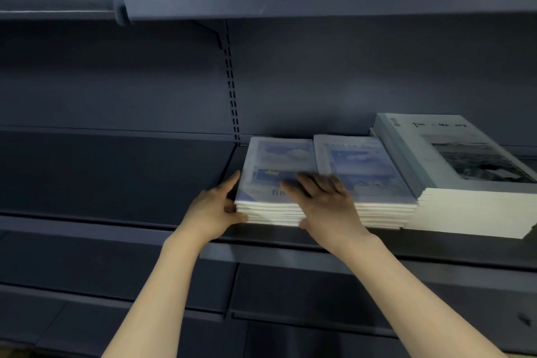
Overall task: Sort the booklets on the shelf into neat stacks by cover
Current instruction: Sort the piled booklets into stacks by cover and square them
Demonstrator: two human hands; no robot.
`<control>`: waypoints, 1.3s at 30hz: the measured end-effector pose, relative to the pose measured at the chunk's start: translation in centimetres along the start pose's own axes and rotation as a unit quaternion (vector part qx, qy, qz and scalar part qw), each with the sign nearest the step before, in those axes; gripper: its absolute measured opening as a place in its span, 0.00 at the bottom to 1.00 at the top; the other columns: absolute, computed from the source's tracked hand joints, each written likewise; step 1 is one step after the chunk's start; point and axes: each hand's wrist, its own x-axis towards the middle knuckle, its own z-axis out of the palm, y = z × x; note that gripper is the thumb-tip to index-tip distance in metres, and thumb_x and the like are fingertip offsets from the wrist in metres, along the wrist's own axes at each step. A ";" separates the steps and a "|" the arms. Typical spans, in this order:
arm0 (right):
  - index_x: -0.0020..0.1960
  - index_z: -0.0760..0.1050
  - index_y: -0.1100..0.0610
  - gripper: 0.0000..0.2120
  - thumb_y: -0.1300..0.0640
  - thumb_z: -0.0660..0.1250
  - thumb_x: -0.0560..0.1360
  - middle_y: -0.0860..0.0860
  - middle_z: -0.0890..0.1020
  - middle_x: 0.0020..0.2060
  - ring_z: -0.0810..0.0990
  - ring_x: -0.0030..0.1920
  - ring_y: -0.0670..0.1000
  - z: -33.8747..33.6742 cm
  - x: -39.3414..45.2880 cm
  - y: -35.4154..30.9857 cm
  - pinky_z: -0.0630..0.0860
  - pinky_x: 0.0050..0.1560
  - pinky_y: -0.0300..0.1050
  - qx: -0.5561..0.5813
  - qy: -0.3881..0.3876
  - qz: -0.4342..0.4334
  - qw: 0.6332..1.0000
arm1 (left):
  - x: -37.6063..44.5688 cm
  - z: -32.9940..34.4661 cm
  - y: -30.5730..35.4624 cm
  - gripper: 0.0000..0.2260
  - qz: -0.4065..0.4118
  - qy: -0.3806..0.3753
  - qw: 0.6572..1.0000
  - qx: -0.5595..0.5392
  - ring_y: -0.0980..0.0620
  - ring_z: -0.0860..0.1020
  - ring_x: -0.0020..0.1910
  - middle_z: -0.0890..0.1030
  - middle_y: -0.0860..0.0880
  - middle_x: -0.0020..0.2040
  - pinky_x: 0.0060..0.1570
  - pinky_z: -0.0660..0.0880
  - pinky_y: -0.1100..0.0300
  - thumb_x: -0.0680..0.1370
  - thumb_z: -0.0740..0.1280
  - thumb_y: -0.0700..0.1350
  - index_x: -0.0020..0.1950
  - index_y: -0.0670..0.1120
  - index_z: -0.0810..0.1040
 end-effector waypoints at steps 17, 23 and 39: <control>0.76 0.49 0.45 0.37 0.57 0.66 0.75 0.48 0.56 0.75 0.55 0.75 0.53 -0.8 -0.2 0.1 0.44 0.73 0.52 0.005 -0.037 -0.008 0.999 | 0.2 -0.6 0.4 0.43 0.001 -0.034 0.999 -0.025 0.60 0.78 0.46 0.82 0.56 0.43 0.47 0.71 0.66 0.69 0.75 0.44 0.75 0.57 0.52; 0.76 0.45 0.43 0.37 0.56 0.64 0.76 0.46 0.52 0.76 0.51 0.75 0.52 -0.8 0.0 0.0 0.42 0.73 0.52 0.001 -0.052 0.000 0.999 | 0.1 -0.7 0.4 0.41 -0.002 -0.032 0.999 -0.039 0.60 0.78 0.47 0.82 0.54 0.44 0.47 0.69 0.68 0.69 0.75 0.44 0.75 0.55 0.55; 0.76 0.47 0.43 0.34 0.48 0.63 0.77 0.47 0.52 0.76 0.49 0.75 0.52 -1.5 0.2 -0.4 0.42 0.73 0.54 0.027 -0.083 0.018 0.996 | -0.3 -0.5 0.5 0.09 0.042 0.035 0.993 0.103 0.54 0.79 0.43 0.83 0.55 0.42 0.45 0.76 0.58 0.73 0.70 0.51 0.52 0.52 0.81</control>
